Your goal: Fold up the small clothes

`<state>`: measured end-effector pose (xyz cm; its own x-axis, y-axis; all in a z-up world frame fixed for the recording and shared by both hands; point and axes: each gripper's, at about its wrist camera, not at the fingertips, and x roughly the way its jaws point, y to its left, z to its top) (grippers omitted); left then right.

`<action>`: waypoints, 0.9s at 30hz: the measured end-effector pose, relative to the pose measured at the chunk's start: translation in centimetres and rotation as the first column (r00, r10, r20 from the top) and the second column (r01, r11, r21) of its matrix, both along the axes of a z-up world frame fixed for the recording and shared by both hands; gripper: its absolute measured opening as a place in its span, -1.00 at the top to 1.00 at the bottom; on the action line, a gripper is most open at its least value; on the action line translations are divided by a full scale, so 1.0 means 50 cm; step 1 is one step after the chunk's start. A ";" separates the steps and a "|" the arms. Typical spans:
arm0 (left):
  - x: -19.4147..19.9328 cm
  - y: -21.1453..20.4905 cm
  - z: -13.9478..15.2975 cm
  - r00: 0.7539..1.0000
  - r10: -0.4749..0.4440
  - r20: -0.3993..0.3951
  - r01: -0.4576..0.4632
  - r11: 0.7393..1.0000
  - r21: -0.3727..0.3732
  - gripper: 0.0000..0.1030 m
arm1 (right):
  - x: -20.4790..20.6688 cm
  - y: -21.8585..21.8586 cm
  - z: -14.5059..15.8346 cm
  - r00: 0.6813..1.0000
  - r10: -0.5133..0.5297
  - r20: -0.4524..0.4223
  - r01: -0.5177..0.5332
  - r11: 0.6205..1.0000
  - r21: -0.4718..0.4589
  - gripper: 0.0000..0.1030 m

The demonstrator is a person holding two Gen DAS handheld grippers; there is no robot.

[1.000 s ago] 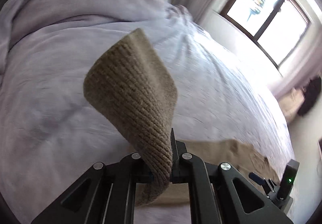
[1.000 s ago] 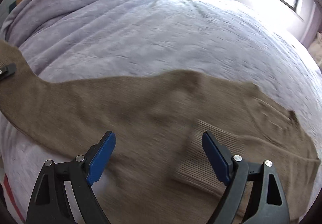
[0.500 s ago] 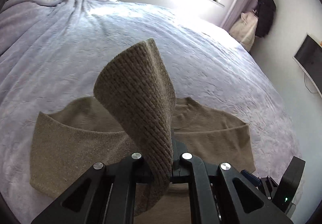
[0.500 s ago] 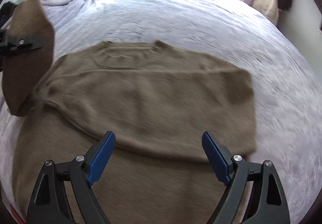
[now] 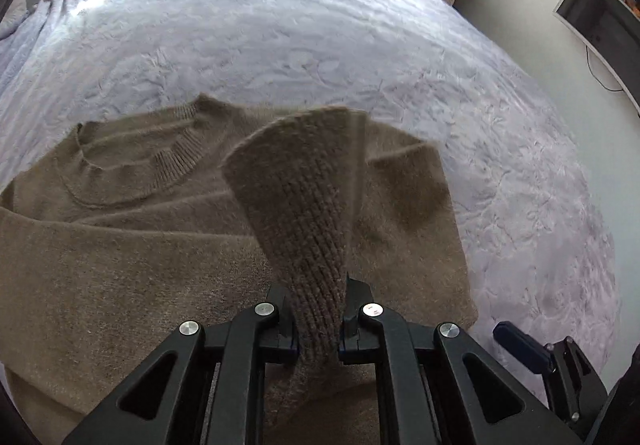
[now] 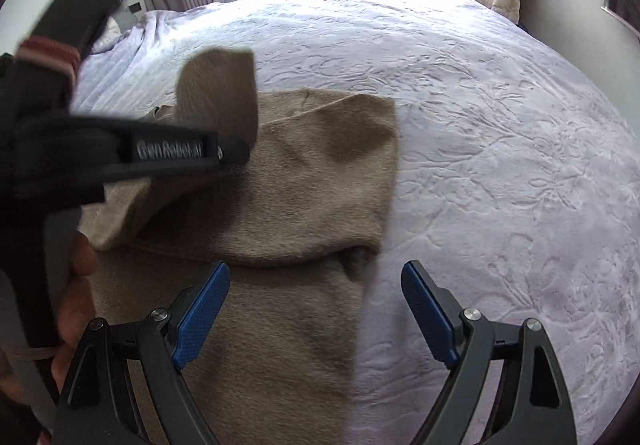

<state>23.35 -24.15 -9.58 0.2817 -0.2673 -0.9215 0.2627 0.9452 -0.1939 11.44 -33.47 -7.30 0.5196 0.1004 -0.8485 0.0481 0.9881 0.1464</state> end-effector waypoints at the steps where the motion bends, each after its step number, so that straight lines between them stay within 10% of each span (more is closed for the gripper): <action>1: 0.003 0.005 -0.010 1.000 0.003 -0.022 -0.003 1.000 0.005 0.72 | -0.002 -0.006 -0.002 1.000 -0.001 -0.001 0.001 1.000 0.005 -0.75; 9: -0.007 0.027 0.047 0.999 0.031 -0.014 -0.032 0.999 -0.044 0.53 | -0.014 -0.041 -0.004 1.000 -0.017 0.020 0.015 0.997 0.075 -0.75; 10: -0.010 0.025 0.054 1.000 0.026 -0.013 -0.027 0.998 -0.055 0.36 | -0.016 -0.043 -0.002 1.000 -0.017 0.023 0.015 0.996 0.082 -0.75; 12: -0.019 0.020 0.069 1.000 0.026 0.003 -0.026 0.997 -0.070 -0.97 | -0.020 -0.046 0.005 0.999 -0.014 0.037 0.011 0.996 0.094 -0.75; 14: -0.037 0.019 0.096 0.992 0.050 0.118 -0.046 0.998 -0.035 -0.98 | -0.023 -0.046 0.009 0.999 -0.015 0.044 0.011 0.996 0.090 -0.75; 27: -0.108 0.293 0.059 0.944 0.262 0.203 -0.294 0.944 0.148 -0.98 | 0.018 -0.031 0.005 0.999 0.025 0.027 -0.031 0.974 0.225 -0.68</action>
